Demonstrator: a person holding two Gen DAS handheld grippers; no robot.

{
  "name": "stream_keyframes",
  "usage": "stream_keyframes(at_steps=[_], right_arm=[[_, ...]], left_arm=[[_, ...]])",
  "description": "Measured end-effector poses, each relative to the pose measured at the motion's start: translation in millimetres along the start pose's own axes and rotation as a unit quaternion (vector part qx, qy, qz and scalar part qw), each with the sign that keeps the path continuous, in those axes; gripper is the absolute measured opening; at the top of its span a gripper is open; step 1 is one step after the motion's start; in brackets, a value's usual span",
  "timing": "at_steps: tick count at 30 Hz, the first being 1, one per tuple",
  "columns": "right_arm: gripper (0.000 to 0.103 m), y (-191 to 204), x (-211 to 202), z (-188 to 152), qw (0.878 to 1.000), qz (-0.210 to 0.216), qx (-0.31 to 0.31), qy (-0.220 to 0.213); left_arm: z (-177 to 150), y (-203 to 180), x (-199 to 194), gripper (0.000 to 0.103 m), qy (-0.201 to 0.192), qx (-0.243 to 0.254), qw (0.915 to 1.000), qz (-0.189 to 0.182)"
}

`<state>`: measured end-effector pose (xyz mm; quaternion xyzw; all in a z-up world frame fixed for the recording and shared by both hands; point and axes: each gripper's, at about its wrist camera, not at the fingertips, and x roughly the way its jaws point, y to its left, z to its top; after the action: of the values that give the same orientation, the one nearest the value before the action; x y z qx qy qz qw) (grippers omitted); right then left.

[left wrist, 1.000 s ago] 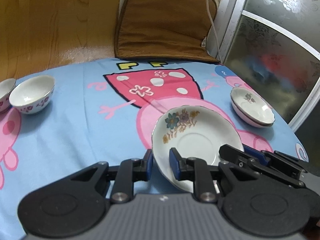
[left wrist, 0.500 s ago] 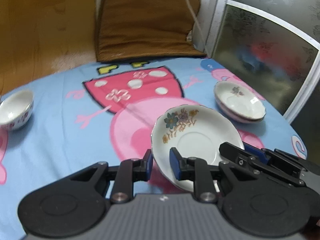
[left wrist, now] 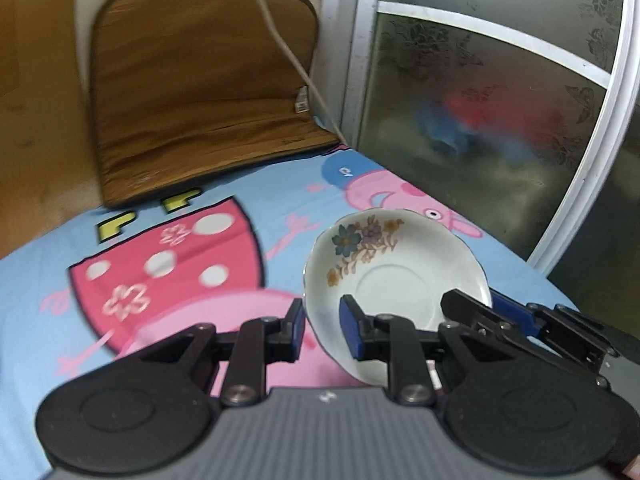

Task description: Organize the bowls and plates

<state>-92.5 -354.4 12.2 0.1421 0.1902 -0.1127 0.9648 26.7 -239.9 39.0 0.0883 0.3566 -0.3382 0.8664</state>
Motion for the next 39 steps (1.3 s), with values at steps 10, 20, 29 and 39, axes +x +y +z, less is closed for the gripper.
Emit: stream_keyframes(at_steps=[10, 20, 29, 39], right_arm=[[0.023, -17.2, 21.5, 9.4, 0.999, -0.036, -0.01, -0.007], [0.051, -19.5, 34.3, 7.0, 0.998, -0.056, -0.009, -0.007], [0.052, -12.2, 20.0, 10.6, 0.998, -0.046, 0.019, -0.046], [0.052, 45.0, 15.5, 14.2, 0.998, 0.012, -0.022, -0.053]], left_arm=[[17.7, -20.0, 40.9, 0.021, 0.016, 0.019, 0.9997, 0.008], [20.7, -18.0, 41.9, 0.021, -0.001, 0.026, 0.9995, 0.017], [2.8, 5.6, 8.0, 0.039, -0.022, 0.002, 0.9997, -0.012], [-18.3, 51.1, -38.9, 0.035, -0.058, -0.036, 0.9975, 0.018]])
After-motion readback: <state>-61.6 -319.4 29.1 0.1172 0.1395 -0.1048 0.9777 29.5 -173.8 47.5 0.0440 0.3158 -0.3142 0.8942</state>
